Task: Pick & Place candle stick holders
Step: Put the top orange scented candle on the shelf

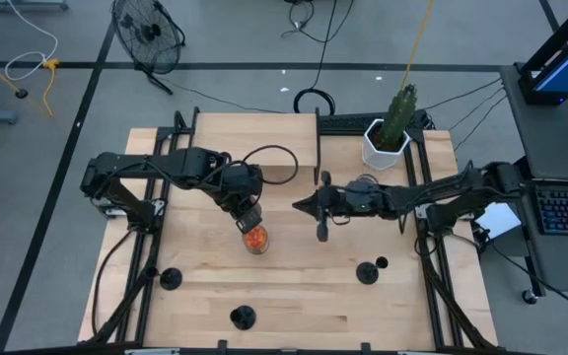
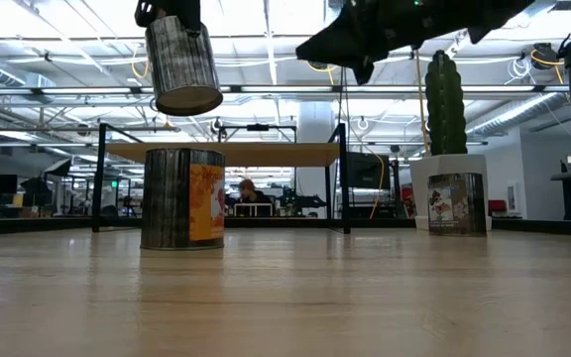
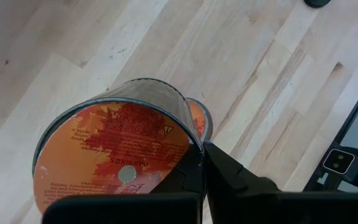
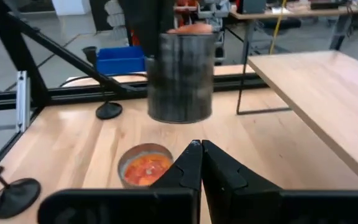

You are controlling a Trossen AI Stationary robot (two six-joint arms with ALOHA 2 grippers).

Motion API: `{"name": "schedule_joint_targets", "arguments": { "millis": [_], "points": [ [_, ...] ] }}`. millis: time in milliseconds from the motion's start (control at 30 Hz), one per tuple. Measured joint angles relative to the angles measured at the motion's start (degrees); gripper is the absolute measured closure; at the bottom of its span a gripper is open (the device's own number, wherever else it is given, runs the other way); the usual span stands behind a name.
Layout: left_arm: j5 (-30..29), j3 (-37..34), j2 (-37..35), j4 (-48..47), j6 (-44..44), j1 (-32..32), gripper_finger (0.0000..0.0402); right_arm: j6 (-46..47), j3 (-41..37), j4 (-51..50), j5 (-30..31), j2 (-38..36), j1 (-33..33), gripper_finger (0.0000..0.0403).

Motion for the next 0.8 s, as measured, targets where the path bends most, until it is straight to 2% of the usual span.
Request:
{"name": "schedule_joint_targets", "arguments": {
  "millis": [333,600,800],
  "points": [
    [0.00,0.00,0.00,-0.15,0.20,0.00,0.0401,2.80,4.32,-2.69,-5.10,0.12,-3.40,0.0403],
    [0.00,0.00,0.00,-0.11,0.22,0.00,0.0401,5.44,6.95,-2.50,-16.03,0.10,-7.26,0.0403],
    [-0.01,0.00,0.00,-0.14,0.24,0.00,0.0401,6.67,6.95,-3.50,-14.86,0.10,-8.66,0.0403]
  ]
}}
